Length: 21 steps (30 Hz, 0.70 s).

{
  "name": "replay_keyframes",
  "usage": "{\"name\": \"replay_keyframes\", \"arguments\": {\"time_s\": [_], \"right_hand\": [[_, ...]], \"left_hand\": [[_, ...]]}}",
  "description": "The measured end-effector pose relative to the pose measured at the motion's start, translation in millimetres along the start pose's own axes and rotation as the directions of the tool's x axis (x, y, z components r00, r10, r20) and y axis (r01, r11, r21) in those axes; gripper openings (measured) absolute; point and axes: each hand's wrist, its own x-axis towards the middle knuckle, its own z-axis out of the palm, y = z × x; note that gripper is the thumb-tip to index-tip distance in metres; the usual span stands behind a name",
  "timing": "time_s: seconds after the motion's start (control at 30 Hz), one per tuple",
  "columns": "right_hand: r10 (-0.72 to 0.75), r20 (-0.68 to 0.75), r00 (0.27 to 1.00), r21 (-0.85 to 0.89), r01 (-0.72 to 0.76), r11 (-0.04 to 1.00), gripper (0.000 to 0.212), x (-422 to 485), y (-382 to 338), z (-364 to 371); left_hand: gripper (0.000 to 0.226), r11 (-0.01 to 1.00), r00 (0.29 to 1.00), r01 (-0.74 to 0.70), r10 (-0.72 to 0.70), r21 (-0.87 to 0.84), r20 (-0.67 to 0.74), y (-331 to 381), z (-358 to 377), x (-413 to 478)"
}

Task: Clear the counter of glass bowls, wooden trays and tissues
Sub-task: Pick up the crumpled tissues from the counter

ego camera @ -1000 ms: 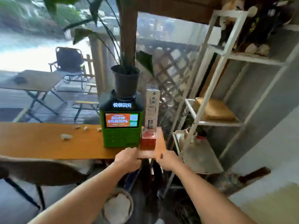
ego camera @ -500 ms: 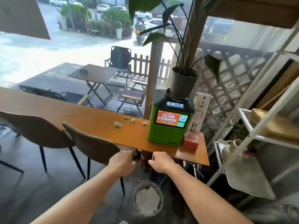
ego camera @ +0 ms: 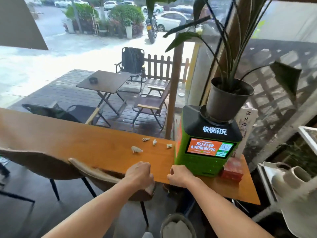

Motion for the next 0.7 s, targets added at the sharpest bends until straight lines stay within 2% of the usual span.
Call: {"name": "replay_keyframes", "arguments": {"time_s": [0.23, 0.33, 0.53, 0.7], "right_hand": [[0.016, 0.016, 1.0, 0.075, -0.017, 0.997, 0.018, 90, -27, -20], [0.046, 0.043, 0.998, 0.053, -0.048, 0.997, 0.026, 112, -32, -14], [0.127, 0.068, 0.99, 0.058, -0.131, 0.99, 0.034, 160, -33, -14], [0.234, 0.035, 0.972, 0.084, -0.236, 0.968, 0.036, 198, -32, -18]], "left_hand": [[0.02, 0.995, 0.991, 0.087, -0.091, 0.046, 0.096, -57, -20, 89], [0.024, 0.991, 0.98, 0.118, -0.126, 0.061, 0.151, -77, -13, 110], [0.025, 0.992, 0.967, 0.094, -0.111, 0.081, 0.231, -101, -4, 165], [0.036, 0.998, 0.974, 0.066, -0.069, 0.017, 0.217, -114, 1, 214]]}}
